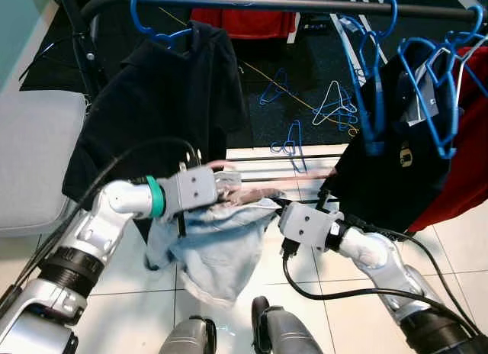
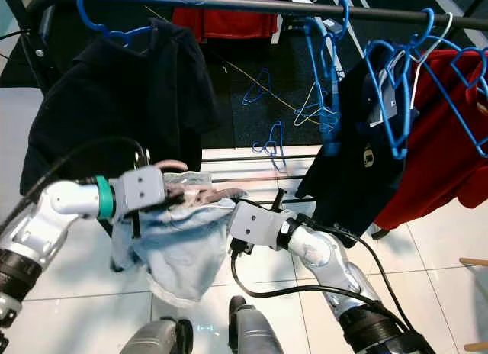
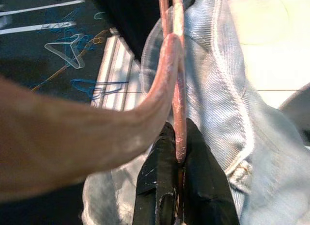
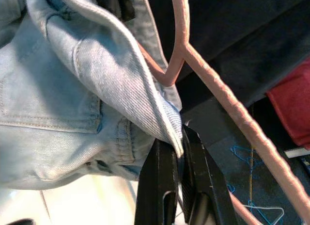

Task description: Hang hanger

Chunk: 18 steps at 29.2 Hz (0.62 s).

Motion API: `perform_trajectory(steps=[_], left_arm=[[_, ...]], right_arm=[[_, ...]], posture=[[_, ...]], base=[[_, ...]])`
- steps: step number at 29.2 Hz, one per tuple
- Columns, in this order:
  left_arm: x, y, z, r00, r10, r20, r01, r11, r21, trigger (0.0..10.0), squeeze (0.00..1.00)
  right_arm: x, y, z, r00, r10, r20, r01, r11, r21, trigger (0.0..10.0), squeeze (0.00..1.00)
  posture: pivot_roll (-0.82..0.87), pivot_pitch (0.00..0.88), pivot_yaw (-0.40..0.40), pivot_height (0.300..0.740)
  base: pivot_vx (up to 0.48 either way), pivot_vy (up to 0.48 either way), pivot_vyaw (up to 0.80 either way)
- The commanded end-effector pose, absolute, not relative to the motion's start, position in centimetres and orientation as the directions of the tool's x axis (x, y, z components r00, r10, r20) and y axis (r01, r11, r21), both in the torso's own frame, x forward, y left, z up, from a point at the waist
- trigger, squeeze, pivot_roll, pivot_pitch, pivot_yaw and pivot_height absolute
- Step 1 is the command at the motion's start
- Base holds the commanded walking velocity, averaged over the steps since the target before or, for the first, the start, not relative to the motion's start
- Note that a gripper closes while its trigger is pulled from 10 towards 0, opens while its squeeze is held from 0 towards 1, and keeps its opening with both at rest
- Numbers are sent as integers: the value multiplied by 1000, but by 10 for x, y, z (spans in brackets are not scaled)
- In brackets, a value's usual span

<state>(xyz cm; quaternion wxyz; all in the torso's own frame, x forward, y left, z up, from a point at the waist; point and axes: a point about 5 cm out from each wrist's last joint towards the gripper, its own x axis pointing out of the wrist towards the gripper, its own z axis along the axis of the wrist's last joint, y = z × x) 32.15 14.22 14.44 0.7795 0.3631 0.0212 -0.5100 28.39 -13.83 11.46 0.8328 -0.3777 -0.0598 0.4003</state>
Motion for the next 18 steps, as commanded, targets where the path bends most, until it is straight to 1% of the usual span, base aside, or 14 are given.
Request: perform_trajectory(steps=[1,6,8,9,11,15,17,18], left_arm=[[325,169,137,531,-715,-455,808,264,527,10000,0],[330,180,140,568,-688,-451,790,303,533,10000,0],[338,192,145,631,-641,-438,749,355,559,10000,0],[338,192,145,631,-641,-438,749,355,559,10000,0],[343,201,148,668,-604,-435,723,389,571,10000,0],[344,212,152,689,-581,-434,708,408,577,10000,0],[344,212,152,689,-581,-434,708,408,577,10000,0],[345,214,154,696,-581,-422,702,427,570,10000,0]], right_arm=[[278,-157,116,681,691,-242,-636,394,-663,10000,0],[272,-162,114,665,692,-281,-662,372,-651,10000,0],[267,-166,115,653,694,-303,-676,355,-645,10000,0],[267,-166,115,653,694,-303,-676,355,-645,10000,0],[264,-167,119,643,700,-312,-685,343,-643,10000,0],[261,-171,121,637,698,-328,-692,330,-642,10000,0],[261,-171,121,637,698,-328,-692,330,-642,10000,0],[260,-173,122,637,696,-332,-694,329,-640,10000,0]], posture=[[-42,146,40,740],[-43,146,40,740],[-49,145,41,740],[-49,145,41,740],[-52,143,41,740],[-58,141,40,740],[-58,141,40,740],[-58,141,40,740]], base=[[0,0,0],[0,0,0],[0,0,0],[0,0,0],[0,0,0],[0,0,0],[0,0,0],[0,0,0]])
